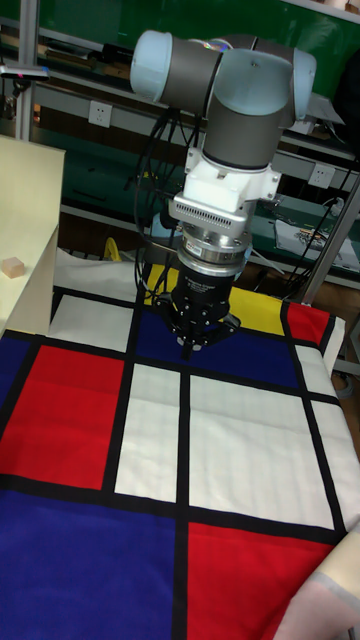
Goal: Take the object down from the shelf
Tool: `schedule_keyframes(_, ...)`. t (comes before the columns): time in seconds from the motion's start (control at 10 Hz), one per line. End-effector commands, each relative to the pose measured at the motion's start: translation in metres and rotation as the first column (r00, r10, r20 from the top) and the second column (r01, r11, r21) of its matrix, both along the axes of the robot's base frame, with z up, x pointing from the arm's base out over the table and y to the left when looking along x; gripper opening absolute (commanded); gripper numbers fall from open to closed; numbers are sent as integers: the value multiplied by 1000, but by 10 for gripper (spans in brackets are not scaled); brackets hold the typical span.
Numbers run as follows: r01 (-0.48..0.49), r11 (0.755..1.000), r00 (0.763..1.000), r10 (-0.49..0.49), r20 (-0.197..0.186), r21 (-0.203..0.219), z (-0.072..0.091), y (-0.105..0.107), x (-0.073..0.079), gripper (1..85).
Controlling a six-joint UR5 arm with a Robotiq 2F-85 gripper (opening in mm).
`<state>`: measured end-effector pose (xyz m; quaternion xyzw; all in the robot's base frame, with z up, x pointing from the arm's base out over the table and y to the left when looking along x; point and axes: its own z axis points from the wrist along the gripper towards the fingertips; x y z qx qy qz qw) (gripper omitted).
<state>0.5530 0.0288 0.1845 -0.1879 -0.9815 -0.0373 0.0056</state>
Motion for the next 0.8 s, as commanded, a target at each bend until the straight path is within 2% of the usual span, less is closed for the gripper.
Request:
schedule_keyframes(0.0,0,1000,1000,0,7,6,1,5,8,13)
schedule_keyframes(0.3,-29,1000,1000,29,10,12,19,-4,-4,13)
schedule_keyframes(0.5,-35,998,999,34,14,44,30,0,-18,13)
schedule_keyframes(0.7,-63,998,998,63,28,-6,38,-20,-34,13)
